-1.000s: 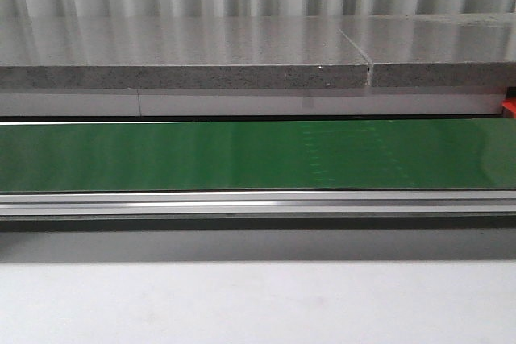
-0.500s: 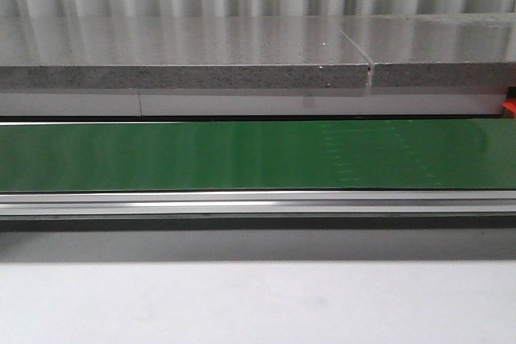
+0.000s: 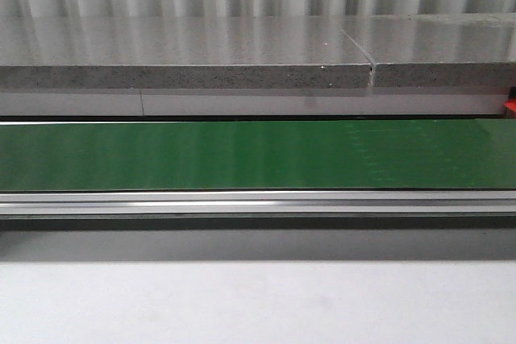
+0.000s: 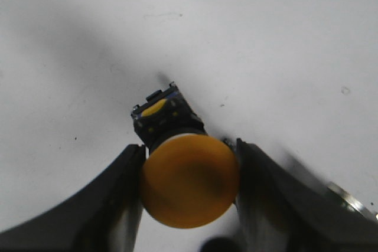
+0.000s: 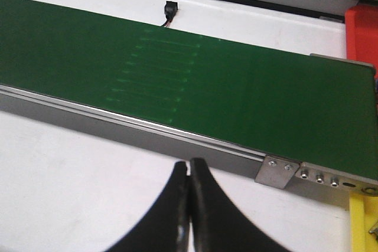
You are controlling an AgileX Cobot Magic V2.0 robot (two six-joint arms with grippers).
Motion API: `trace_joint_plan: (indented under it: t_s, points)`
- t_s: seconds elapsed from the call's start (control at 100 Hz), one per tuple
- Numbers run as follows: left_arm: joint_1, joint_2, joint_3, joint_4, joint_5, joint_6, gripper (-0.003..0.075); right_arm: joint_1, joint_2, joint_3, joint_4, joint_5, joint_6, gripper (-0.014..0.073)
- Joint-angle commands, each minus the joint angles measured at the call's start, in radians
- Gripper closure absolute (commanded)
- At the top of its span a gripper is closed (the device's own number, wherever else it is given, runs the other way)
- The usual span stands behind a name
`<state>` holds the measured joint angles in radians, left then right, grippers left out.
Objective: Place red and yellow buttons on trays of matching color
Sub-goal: 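Lower the left gripper and grasp a yellow button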
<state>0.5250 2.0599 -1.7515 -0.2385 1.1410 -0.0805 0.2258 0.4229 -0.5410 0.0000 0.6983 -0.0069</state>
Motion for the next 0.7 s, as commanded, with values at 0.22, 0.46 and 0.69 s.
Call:
trace_joint_plan:
  t_s: [0.22, 0.46, 0.69]
  points:
    - [-0.025, -0.268, 0.061, 0.01, 0.027, 0.107, 0.0472, 0.002, 0.003, -0.022, 0.0, -0.064, -0.007, 0.0662]
    - [-0.036, -0.462, 0.226, 0.008, 0.018, 0.173, 0.0472, 0.002, 0.003, -0.022, 0.0, -0.064, -0.007, 0.0662]
    - [-0.104, -0.543, 0.336, 0.0, 0.02, 0.177, 0.0472, 0.002, 0.003, -0.022, 0.0, -0.063, -0.007, 0.0662]
